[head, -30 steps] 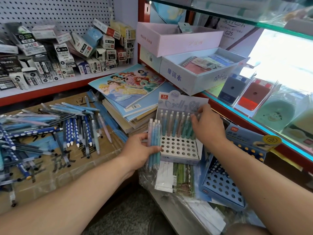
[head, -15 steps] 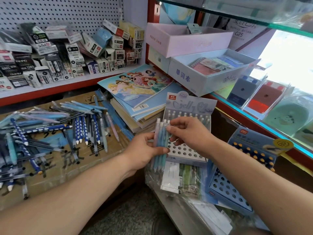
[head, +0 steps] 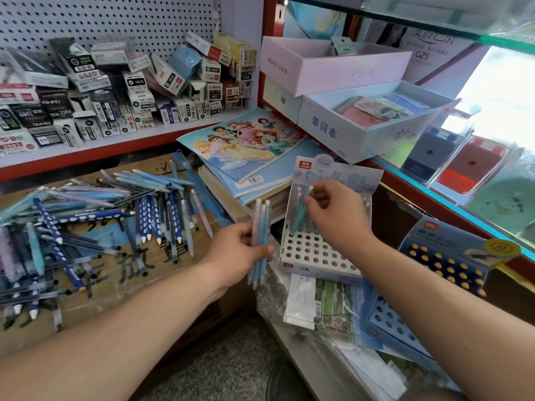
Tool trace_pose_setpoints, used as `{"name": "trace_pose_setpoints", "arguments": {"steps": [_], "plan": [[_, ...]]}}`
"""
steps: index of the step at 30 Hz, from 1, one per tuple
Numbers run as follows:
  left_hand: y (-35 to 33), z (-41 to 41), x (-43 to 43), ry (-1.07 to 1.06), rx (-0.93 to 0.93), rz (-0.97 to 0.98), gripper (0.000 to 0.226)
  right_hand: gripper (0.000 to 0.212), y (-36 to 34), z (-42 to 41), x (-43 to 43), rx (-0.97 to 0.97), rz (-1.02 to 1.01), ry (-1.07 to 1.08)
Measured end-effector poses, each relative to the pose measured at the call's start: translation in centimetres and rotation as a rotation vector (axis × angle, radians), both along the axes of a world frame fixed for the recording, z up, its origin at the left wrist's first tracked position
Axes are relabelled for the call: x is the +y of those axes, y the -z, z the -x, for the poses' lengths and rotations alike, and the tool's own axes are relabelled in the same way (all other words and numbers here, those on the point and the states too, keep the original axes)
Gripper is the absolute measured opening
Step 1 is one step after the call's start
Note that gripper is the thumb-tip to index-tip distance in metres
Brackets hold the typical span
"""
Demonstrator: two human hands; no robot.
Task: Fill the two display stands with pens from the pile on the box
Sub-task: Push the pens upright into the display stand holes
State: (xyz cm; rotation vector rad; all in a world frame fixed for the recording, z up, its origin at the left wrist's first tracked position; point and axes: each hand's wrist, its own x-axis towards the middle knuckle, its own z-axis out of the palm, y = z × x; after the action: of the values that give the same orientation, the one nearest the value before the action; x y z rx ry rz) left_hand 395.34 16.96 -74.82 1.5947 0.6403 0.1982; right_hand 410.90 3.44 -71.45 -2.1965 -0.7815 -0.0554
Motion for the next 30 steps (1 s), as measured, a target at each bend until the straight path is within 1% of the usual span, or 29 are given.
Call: {"name": "trace_pose_setpoints", "arguments": {"steps": [5,10,18,21,23,25,27,28,30], "plan": [[0.0,0.1,-0.2,0.013,0.005,-0.009,0.024,0.004,1.0,-0.3,0.5,-0.032,0.066,-0.022],[-0.1,0.0,-0.4,0.016,0.002,0.021,0.026,0.013,2.3,-1.1,1.2,-0.067,0.195,-0.014],[-0.3,-0.2,-0.6,0.064,0.019,0.04,0.027,0.018,3.3,-1.4,1.9,-0.061,0.261,0.026],[-0.3,-0.2,-0.7,0.077,0.03,0.054,0.028,0.021,3.0,-1.2,1.2,-0.029,0.288,0.025],[-0.2,-0.2,-0.7,0.076,0.032,0.058,0.028,0.024,2.3,-0.8,0.8,0.026,0.228,0.037],[-0.1,-0.4,-0.8,0.08,0.026,0.063,0.029,0.026,1.2,0.0,0.8,0.152,0.085,0.011],[0.0,-0.5,-0.9,0.09,0.016,0.059,0.029,0.02,0.1,0.9,0.9,0.354,-0.027,-0.089],[0.0,-0.5,-0.9,0.101,0.011,0.042,0.029,0.016,-0.2,1.3,0.9,0.426,-0.04,-0.151],[0.1,-0.6,-1.2,0.127,0.002,-0.002,0.029,0.015,-0.2,1.7,0.9,0.535,-0.051,-0.24]]}}
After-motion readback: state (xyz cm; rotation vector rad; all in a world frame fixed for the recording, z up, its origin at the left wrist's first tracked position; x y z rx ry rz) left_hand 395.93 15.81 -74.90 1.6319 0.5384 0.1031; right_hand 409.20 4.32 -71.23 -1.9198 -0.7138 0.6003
